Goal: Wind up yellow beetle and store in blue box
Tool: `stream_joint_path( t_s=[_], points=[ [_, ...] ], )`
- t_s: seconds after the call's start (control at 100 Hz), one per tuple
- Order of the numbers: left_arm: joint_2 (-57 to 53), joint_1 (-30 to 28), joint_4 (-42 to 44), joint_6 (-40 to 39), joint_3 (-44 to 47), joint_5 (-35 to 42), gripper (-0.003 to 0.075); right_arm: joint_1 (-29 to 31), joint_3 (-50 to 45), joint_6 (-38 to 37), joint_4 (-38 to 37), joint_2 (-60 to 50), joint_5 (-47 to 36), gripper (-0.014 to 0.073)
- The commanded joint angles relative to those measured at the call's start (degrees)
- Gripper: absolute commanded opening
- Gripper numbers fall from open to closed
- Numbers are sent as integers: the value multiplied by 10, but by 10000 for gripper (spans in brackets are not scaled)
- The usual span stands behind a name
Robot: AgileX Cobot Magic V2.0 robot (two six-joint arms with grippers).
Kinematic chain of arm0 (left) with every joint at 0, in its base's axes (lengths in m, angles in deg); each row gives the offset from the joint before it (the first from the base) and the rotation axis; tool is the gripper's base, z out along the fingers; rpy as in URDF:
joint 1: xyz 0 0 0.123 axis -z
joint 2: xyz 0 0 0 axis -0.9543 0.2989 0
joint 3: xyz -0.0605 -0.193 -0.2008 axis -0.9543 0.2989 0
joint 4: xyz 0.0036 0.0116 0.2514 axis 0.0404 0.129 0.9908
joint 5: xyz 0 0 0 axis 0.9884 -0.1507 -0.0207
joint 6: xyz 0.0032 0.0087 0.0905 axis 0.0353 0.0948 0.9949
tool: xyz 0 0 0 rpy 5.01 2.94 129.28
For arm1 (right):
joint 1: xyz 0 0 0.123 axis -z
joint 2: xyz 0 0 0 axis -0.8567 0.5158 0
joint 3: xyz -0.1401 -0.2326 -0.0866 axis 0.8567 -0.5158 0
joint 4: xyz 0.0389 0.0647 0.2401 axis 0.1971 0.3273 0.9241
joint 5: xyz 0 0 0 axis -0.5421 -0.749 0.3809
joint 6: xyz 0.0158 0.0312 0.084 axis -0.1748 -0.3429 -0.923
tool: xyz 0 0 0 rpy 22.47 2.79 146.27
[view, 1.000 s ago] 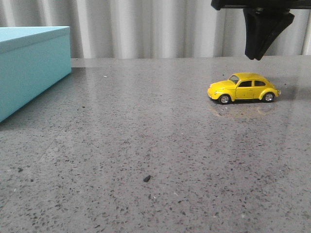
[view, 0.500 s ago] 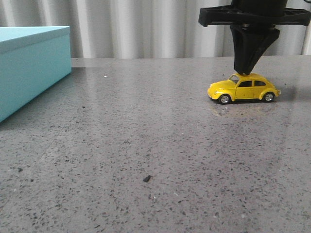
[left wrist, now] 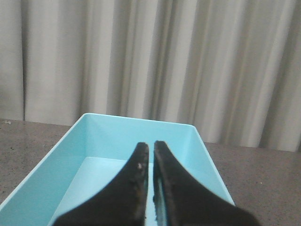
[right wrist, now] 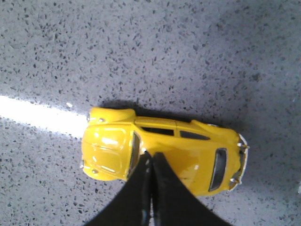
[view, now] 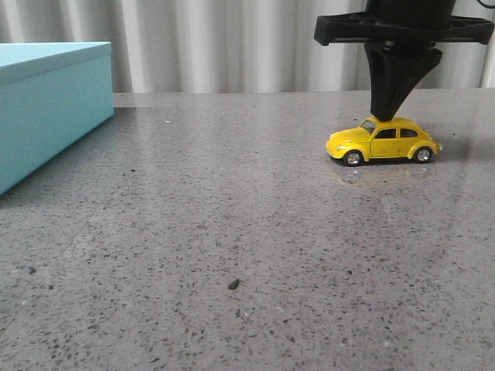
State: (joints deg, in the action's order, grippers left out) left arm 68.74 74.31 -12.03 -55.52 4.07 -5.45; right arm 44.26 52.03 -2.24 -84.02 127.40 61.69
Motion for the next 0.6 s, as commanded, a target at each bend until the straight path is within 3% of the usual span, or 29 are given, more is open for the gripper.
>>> stream_joint_path(
  t_s=[0.0, 0.24, 0.59],
  points=[
    [9, -2, -4, -3, -22, 44, -21, 0, 13, 3, -7, -16, -12, -61],
    [9, -2, -4, -3, -22, 44, -21, 6, 13, 3, -28, -16, -4, -61],
    [9, -2, -4, -3, -22, 44, -21, 59, 13, 3, -31, -12, 27, -61]
  ],
)
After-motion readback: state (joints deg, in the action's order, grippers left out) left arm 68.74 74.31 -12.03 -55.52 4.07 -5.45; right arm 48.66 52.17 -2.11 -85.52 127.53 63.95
